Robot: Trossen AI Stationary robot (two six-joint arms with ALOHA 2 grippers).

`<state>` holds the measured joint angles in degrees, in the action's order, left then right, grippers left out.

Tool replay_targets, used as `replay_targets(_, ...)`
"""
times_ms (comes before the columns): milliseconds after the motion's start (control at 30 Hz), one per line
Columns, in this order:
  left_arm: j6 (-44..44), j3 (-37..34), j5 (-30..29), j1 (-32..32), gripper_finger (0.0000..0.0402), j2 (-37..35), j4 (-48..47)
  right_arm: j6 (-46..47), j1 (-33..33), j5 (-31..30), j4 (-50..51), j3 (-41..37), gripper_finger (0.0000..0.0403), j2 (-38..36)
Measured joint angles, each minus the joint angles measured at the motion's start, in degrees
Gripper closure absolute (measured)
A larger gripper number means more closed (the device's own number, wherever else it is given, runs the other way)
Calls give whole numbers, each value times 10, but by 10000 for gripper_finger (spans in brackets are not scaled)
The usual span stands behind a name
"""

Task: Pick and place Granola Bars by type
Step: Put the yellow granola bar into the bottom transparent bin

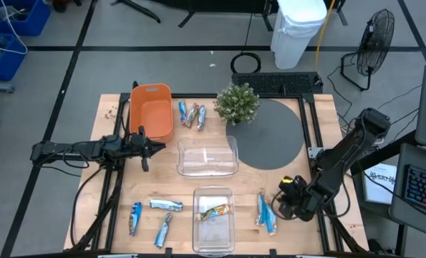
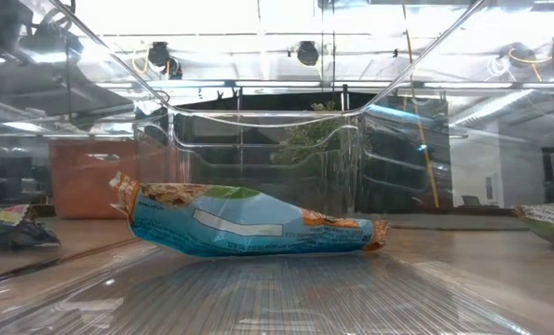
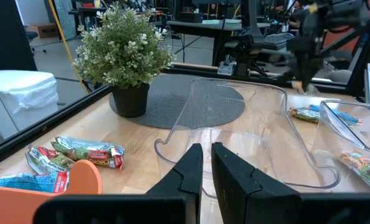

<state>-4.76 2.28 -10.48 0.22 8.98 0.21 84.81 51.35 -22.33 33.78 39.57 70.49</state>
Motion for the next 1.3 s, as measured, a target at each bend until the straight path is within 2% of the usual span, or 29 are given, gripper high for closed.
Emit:
replay_targets(200,0,0,0,0,364,0,0,-180,-6,-199,-50,-28,395,-76)
replay_targets(267,0,0,0,0,364,0,0,-242,-22,-228,-96,-51,395,-102)
replay_targets(333,0,0,0,0,364,0,0,-312,-47,-228,-168,-87,395,-128)
replay_targets(433,0,0,0,0,364,0,0,-426,-97,-196,-309,-148,394,-163)
replay_targets(567,0,0,0,0,364,0,0,-564,-170,-86,-492,-218,394,-209)
replay_targets(700,0,0,0,0,364,0,0,-668,-228,6,-590,-254,394,-253)
replay_targets(800,0,0,0,0,364,0,0,-705,-258,50,-588,-262,394,-288)
replay_targets(933,0,0,0,0,364,0,0,-727,-280,74,-564,-269,394,-335)
replay_targets(1300,0,0,0,0,364,0,0,-769,-296,91,-410,-269,394,-480)
